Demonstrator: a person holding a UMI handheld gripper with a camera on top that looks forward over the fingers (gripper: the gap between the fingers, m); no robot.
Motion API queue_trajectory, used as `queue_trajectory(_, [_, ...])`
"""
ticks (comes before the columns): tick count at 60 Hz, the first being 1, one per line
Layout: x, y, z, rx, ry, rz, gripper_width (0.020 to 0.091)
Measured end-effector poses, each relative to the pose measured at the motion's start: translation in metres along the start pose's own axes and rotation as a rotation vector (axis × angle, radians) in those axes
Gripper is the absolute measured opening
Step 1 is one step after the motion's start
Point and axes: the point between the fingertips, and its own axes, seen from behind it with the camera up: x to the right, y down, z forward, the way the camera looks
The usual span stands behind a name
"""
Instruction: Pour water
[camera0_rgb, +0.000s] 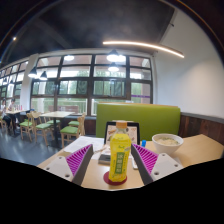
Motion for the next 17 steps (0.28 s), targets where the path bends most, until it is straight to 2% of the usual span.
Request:
queue_trajectory(6, [-0.013,-0.033,-0.05,0.019,-0.012,0.014,0.083])
queue_trajectory(17, [-0.044,-0.028,-0.143,0.016,-0.031,0.08,0.0828])
